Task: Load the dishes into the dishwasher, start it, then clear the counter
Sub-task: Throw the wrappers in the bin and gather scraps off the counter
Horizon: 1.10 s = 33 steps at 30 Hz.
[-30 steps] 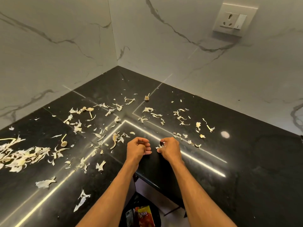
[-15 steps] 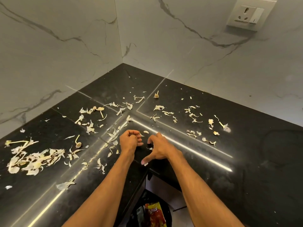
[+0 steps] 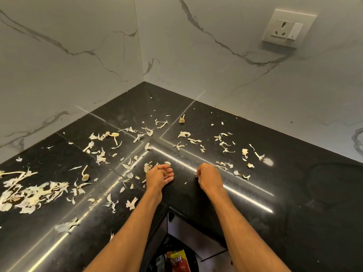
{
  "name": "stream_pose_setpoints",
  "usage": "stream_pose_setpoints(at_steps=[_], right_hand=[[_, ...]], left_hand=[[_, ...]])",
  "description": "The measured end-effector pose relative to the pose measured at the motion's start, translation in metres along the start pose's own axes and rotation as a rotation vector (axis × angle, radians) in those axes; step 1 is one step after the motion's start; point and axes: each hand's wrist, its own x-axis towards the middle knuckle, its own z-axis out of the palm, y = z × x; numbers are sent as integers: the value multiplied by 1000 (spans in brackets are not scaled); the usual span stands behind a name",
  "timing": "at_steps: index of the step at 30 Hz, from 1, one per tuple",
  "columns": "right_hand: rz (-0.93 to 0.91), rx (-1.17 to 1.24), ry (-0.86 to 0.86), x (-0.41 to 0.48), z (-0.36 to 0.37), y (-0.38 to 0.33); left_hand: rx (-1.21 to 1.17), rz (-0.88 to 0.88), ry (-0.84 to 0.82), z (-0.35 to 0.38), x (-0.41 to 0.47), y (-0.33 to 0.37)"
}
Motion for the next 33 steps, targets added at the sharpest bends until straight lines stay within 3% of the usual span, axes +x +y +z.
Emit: stream_pose_setpoints(at_steps=[2, 4, 7, 10, 13, 16, 20, 24, 28, 31, 33], right_hand=[[106, 166, -32, 5, -6, 14], [235, 526, -137, 7, -17, 18], [202, 831, -238, 4, -37, 16], [87, 732, -257, 4, -48, 7], [2, 436, -188, 12, -52, 11], [-33, 445, -177, 17, -64, 27], [102, 689, -23, 18, -84, 61], [387, 365, 260, 19, -93, 115], [534, 248, 26, 14, -90, 154], [432, 246, -114, 23, -86, 153], [348, 250, -112, 34, -77, 144]], left_hand=[[-33, -49, -57, 12, -4, -3], [-75, -85, -99, 25, -9, -7], [-142, -161, -186, 52, -16, -13], [-203, -241, -254, 81, -22, -18], [-277, -288, -258, 105, -27, -19], [-312, -302, -242, 124, -27, -19], [-317, -317, -247, 139, -23, -22], [-314, -305, -204, 143, -16, -24], [-297, -266, -172, 138, -11, -25], [-302, -253, -149, 131, -7, -26], [-321, -252, -142, 127, -4, -26]])
